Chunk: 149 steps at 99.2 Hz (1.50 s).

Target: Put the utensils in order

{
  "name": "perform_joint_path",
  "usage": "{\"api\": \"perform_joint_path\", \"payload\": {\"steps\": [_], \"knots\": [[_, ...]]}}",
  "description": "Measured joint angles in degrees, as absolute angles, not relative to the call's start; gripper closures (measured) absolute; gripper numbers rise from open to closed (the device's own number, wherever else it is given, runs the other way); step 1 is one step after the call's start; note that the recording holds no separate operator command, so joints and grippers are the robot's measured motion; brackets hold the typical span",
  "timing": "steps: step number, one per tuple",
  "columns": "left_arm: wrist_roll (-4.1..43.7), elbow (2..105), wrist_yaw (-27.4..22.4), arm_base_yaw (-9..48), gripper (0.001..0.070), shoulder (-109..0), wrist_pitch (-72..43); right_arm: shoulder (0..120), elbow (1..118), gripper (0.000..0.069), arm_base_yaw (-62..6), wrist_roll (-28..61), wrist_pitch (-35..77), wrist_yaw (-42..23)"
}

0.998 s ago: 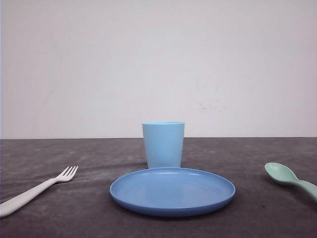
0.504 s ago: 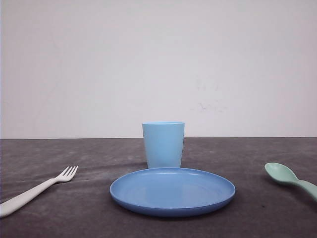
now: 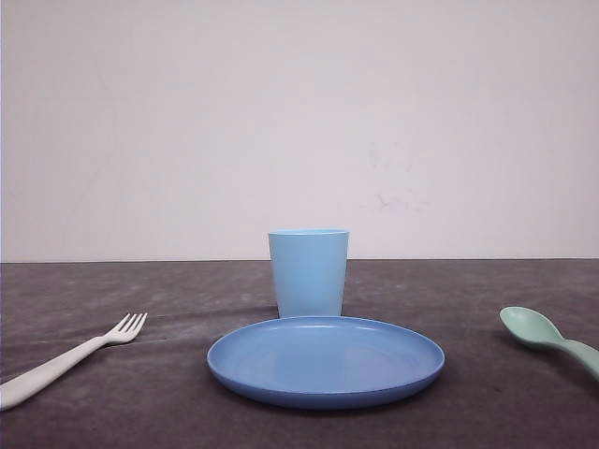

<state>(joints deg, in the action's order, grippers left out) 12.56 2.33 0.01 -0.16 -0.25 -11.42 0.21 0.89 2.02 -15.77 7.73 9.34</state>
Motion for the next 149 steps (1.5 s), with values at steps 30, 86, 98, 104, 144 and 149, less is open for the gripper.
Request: {"api": "perform_joint_path", "payload": {"steps": [30, 86, 98, 104, 144, 149], "knots": [[16.8, 7.7, -4.2, -0.2, 0.0685, -2.1, -16.0, 1.3, 4.8, 0.0686, 2.0, -25.0, 8.9, 13.6], [12.8, 43.3, -4.1, 1.3, 0.0685, -37.2, -29.3, 31.8, 39.5, 0.0687, 0.8, -11.5, 29.9, 10.3], [11.3, 43.8, -4.3, 3.0, 0.0685, -40.5, -31.9, 35.1, 41.8, 0.0687, -0.6, -9.7, 32.1, 10.5], [10.9, 43.8, -4.3, 3.9, 0.068, -41.3, -32.5, 36.0, 41.9, 0.0687, -1.2, -9.3, 32.5, 10.5], [11.5, 43.8, -5.3, 9.2, 0.0286, -43.0, -33.0, 36.5, 41.9, 0.0351, -3.1, -8.9, 34.0, 10.5], [12.3, 43.8, -5.5, 10.7, 0.0285, -44.0, -33.5, 36.6, 41.9, 0.0348, -3.1, -8.9, 34.2, 10.5]]}}
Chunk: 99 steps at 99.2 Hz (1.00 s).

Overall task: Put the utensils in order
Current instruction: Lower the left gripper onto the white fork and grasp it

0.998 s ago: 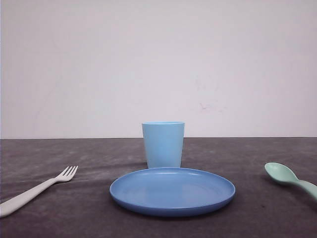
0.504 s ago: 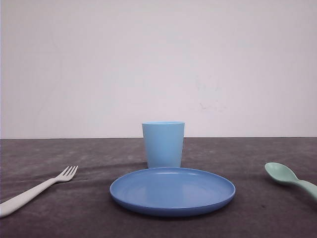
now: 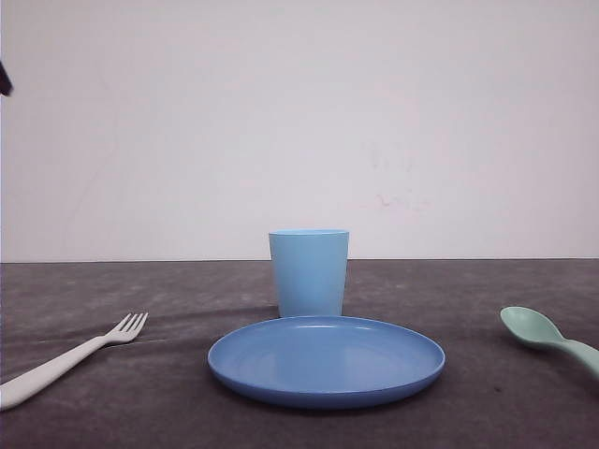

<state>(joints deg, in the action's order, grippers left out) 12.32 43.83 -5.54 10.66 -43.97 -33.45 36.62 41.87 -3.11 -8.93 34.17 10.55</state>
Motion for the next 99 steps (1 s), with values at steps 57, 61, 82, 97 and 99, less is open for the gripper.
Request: {"api": "perform_joint_path", "payload": {"steps": [57, 61, 82, 97, 99], "knots": [[20.5, 43.8, 3.4, 28.6, 0.0322, -66.8, -34.7, 37.5, 41.9, 0.0347, -3.1, -8.9, 35.1, 13.8], [20.8, 43.8, 4.2, 29.3, 0.0322, -68.4, -34.7, 37.5, 41.9, 0.0347, -3.1, -8.9, 35.2, 13.8], [22.5, 43.8, 5.2, 32.1, 0.0322, -75.2, -32.3, 37.5, 41.9, 0.0347, -3.1, -8.9, 35.2, 13.8], [23.3, 43.8, 5.9, 33.2, 0.0322, -78.0, -29.7, 37.5, 41.9, 0.0347, -3.1, -8.9, 35.2, 13.8], [23.4, 43.8, 5.9, 33.3, 0.0322, -78.3, -29.5, 37.5, 41.9, 0.0347, -3.1, -8.9, 35.2, 13.7]]}}
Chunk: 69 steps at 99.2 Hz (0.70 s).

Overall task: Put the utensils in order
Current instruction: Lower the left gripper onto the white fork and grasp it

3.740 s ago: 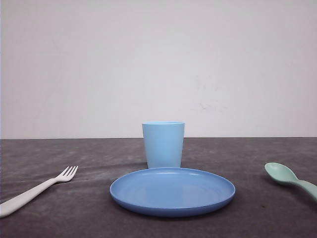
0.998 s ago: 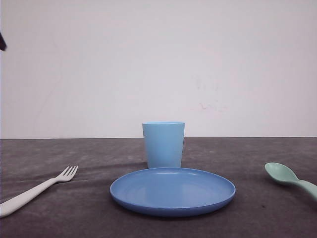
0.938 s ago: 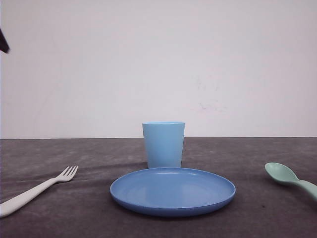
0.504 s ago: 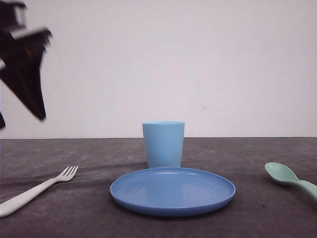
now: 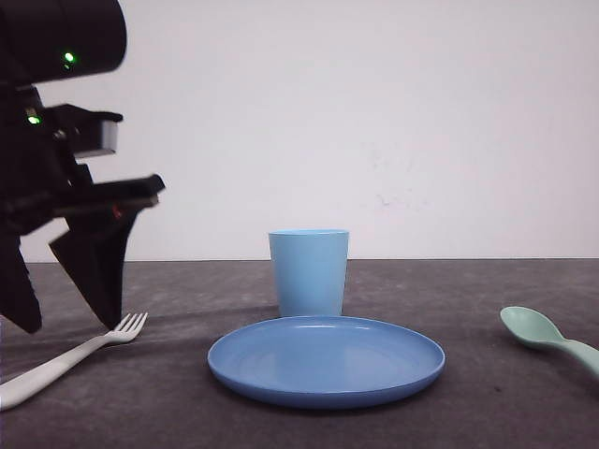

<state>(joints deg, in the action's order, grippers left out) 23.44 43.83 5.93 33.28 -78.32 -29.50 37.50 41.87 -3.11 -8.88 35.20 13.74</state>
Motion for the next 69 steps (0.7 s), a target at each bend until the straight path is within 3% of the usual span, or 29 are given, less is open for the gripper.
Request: {"api": "perform_joint_path", "payload": {"steps": [18, 42, 57, 69], "knots": [[24.4, 43.8, 6.0, 33.8, 0.0345, -81.1, -27.6, 37.5, 41.9, 0.0347, -3.1, -8.9, 35.2, 13.7], [25.1, 43.8, 6.0, 34.7, 0.0449, -83.1, -26.1, 37.5, 41.9, 0.0347, -3.1, -8.9, 35.2, 13.7], [26.6, 43.9, 6.3, 34.7, 0.0566, -83.8, -25.8, 37.5, 41.9, 0.0347, -3.1, -8.9, 35.6, 13.7], [26.9, 44.0, 6.4, 34.7, 0.0623, -84.0, -25.6, 37.5, 41.9, 0.0347, -3.1, -8.9, 36.0, 13.6]]}}
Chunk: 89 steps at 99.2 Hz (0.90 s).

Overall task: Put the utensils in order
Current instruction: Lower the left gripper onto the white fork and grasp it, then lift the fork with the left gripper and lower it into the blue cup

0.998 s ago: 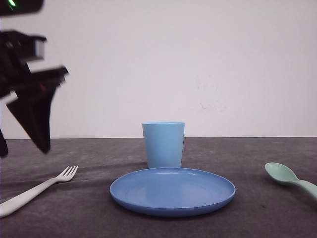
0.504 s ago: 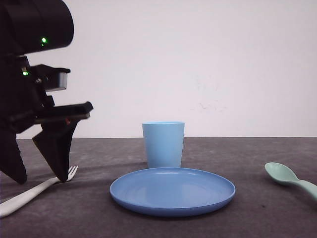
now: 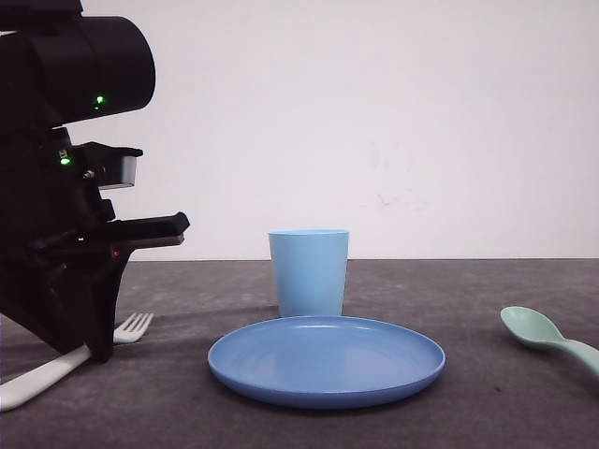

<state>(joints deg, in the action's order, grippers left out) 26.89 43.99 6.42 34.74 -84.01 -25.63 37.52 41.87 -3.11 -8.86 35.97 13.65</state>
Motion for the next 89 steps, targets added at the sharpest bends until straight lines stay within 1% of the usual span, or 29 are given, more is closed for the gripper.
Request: {"api": "perform_joint_path", "payload": {"steps": [6, 10, 33, 45, 60, 71, 89], "knots": [[27.0, 44.0, 6.4, 34.7, 0.0654, -84.0, -25.5, 37.5, 41.9, 0.0347, -3.1, -8.8, 36.0, 13.6], [27.1, 44.1, 6.4, 34.7, 0.0663, -84.0, -25.5, 37.5, 41.9, 0.0347, -3.1, -8.8, 36.0, 13.6], [27.1, 44.1, 7.3, 34.7, 0.0664, -83.7, -24.2, 37.5, 41.9, 0.0347, -3.1, -8.8, 36.0, 13.5], [27.0, 44.1, 8.9, 34.8, 0.0664, -80.1, -22.5, 37.5, 41.9, 0.0347, -3.1, -8.8, 36.2, 13.5], [26.1, 44.1, 10.3, 34.8, 0.0664, -73.0, -14.0, 37.5, 41.9, 0.0347, -3.1, -8.8, 36.2, 13.5], [24.4, 44.1, 11.7, 35.6, 0.0664, -69.1, -4.9, 37.5, 41.9, 0.0347, -3.1, -8.8, 36.2, 13.2], [18.3, 44.4, 12.1, 38.0, 0.0664, -68.3, 13.7, 37.5, 41.9, 0.0347, -3.1, -8.8, 35.7, 10.6]]}}
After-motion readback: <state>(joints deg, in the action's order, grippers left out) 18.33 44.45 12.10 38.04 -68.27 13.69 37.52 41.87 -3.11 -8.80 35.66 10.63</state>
